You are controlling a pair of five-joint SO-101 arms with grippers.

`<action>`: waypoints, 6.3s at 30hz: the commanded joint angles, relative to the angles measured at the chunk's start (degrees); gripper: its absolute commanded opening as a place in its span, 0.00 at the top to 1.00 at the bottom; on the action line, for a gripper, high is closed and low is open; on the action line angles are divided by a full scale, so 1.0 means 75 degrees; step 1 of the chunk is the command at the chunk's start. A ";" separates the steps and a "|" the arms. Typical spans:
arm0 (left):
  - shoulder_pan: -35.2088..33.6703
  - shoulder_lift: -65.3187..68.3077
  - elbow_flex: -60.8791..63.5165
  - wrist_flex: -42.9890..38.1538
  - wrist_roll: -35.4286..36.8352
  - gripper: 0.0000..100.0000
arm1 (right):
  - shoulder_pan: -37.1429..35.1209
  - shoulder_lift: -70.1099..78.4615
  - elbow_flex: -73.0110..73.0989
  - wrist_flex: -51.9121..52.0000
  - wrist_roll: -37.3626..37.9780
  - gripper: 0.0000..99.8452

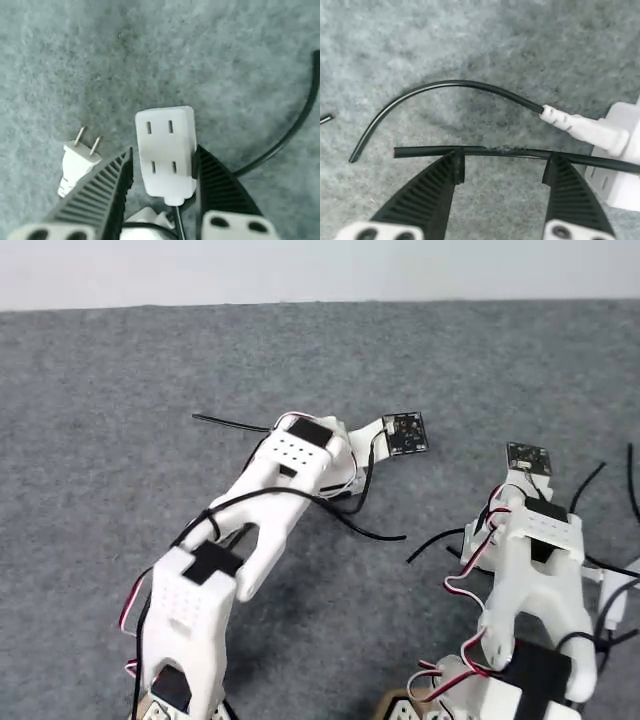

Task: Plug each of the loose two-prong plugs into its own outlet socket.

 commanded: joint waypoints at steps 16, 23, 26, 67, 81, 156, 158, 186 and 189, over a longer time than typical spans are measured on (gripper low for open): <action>-0.0316 0.1770 -0.2831 0.1758 -0.0527 0.94 | 0.0064 -0.0229 0.0094 -0.0240 0.0281 0.76; -0.0164 0.1887 -0.2960 0.2637 -0.0164 0.97 | 0.0064 -0.0229 0.0094 -0.0252 0.0281 0.76; -0.0105 0.1899 -0.2960 0.2801 -0.0176 0.97 | 0.0064 -0.0229 0.0094 -0.0252 0.0281 0.76; -0.0258 0.5392 -1.0133 0.5193 0.2485 0.99 | -0.0147 0.0205 0.0059 -0.0404 0.0504 0.76; -0.0527 0.0996 -0.6687 0.5181 0.7185 0.99 | -0.0158 0.0205 0.0059 -0.0404 0.0516 0.76; -0.4665 -1.0139 0.9922 -0.0586 0.5966 0.74 | -0.3979 -0.1811 -0.2321 0.1705 -0.4489 0.76; -0.4993 -0.9881 0.9887 -0.0656 0.5896 0.74 | -0.4812 -0.1694 -0.2637 0.1600 -0.4806 0.76; -0.7373 -0.6400 0.7426 -0.1207 0.5931 0.74 | -0.8785 0.6078 -0.8920 0.0170 -0.7115 0.80; -0.7373 -0.6400 0.7426 -0.1207 0.5931 0.74 | -0.8785 0.6242 -0.8944 0.0451 -0.7115 0.80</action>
